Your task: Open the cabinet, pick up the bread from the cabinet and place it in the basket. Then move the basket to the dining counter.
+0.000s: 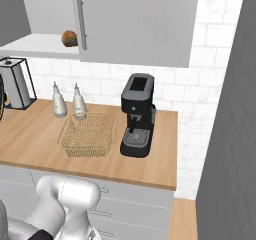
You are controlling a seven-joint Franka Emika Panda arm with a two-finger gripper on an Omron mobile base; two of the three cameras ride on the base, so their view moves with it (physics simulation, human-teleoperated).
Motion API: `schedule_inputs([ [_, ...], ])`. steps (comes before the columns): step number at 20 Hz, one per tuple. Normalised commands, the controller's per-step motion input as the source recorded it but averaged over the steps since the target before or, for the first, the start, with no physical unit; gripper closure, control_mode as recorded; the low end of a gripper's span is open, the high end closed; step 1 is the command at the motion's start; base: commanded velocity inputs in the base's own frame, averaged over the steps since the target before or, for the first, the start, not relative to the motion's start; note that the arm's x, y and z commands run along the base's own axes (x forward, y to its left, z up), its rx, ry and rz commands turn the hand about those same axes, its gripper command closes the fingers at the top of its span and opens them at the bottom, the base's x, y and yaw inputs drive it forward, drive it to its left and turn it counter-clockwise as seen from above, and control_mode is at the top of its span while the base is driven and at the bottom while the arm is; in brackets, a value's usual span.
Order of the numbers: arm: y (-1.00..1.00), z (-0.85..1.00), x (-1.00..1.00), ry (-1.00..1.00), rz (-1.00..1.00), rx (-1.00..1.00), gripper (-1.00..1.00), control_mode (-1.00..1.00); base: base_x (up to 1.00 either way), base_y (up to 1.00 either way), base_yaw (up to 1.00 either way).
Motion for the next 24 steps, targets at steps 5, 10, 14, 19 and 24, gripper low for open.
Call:
schedule_inputs([
  [5, 0.01, -0.57, 0.98, 0.51, 0.43, 0.69, -1.00, -1.00, 0.00, 0.00, 0.00],
  [10, 0.28, -0.31, 1.00, 0.41, 0.42, 0.45, -1.00, -1.00, 0.00, 0.00, 0.00],
  [14, 0.37, 0.01, 0.75, 0.24, 0.23, 0.19, -1.00, -1.00, 0.00, 0.00, 0.00],
  [19, 0.29, 0.13, 0.27, 0.05, 0.10, 0.00, -1.00, -1.00, 0.00, 0.00, 0.00],
  [24, 0.49, 0.19, 0.21, 0.00, 0.05, -0.15, -1.00, -1.00, 0.00, 0.00, 0.00],
])
